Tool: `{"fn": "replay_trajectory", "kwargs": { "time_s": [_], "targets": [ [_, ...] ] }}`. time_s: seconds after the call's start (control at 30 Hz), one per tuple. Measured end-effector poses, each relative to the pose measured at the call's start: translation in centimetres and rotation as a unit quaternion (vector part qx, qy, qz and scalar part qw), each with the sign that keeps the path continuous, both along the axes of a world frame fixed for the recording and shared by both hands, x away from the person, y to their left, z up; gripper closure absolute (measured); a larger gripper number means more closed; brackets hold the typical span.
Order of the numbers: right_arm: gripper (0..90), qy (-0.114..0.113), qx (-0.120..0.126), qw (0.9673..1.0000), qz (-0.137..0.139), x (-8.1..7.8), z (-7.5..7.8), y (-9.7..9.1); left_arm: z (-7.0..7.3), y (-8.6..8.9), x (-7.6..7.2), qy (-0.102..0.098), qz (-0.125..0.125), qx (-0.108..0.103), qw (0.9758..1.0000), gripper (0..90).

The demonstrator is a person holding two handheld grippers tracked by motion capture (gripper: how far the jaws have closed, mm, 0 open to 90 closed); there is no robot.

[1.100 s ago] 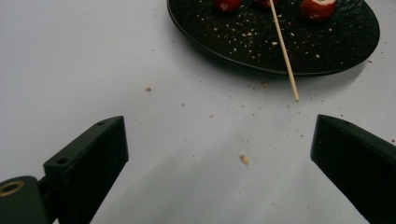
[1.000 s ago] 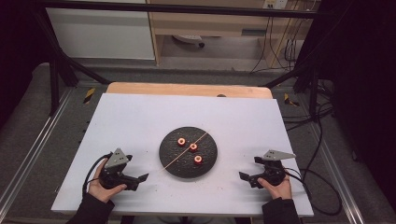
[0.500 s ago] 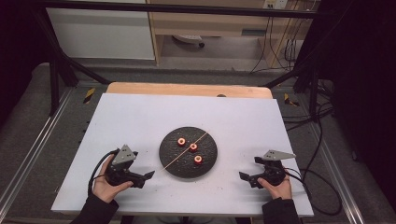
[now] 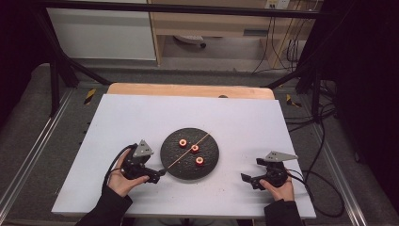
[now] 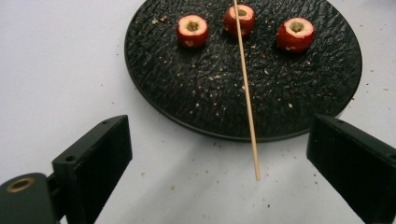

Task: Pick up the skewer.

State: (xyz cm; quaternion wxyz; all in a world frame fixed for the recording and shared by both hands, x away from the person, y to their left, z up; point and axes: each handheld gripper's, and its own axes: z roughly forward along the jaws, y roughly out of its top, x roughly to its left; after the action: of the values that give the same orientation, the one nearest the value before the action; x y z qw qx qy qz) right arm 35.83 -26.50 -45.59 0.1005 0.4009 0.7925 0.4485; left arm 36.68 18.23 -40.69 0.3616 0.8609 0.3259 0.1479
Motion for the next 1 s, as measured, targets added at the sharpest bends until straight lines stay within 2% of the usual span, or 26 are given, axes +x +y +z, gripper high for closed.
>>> {"fn": "replay_trajectory", "kwargs": {
  "time_s": [0.3,0.53,1.0],
  "targets": [
    [0.9,0.0,-0.001,1.0,0.001,0.0,0.0,0.0,0.2,-2.0,1.0,0.01,-0.009,0.012,0.9998,12.7],
    [0.9,0.001,-0.001,1.0,0.002,0.0,0.0,0.0,0.1,-3.2,1.7,0.023,-0.008,0.027,0.9994,20.5],
    [1.0,0.007,-0.002,1.0,0.003,0.0,-0.1,0.1,-0.4,-4.7,3.0,0.049,-0.01,0.042,0.9978,41.7]
  ]
}}
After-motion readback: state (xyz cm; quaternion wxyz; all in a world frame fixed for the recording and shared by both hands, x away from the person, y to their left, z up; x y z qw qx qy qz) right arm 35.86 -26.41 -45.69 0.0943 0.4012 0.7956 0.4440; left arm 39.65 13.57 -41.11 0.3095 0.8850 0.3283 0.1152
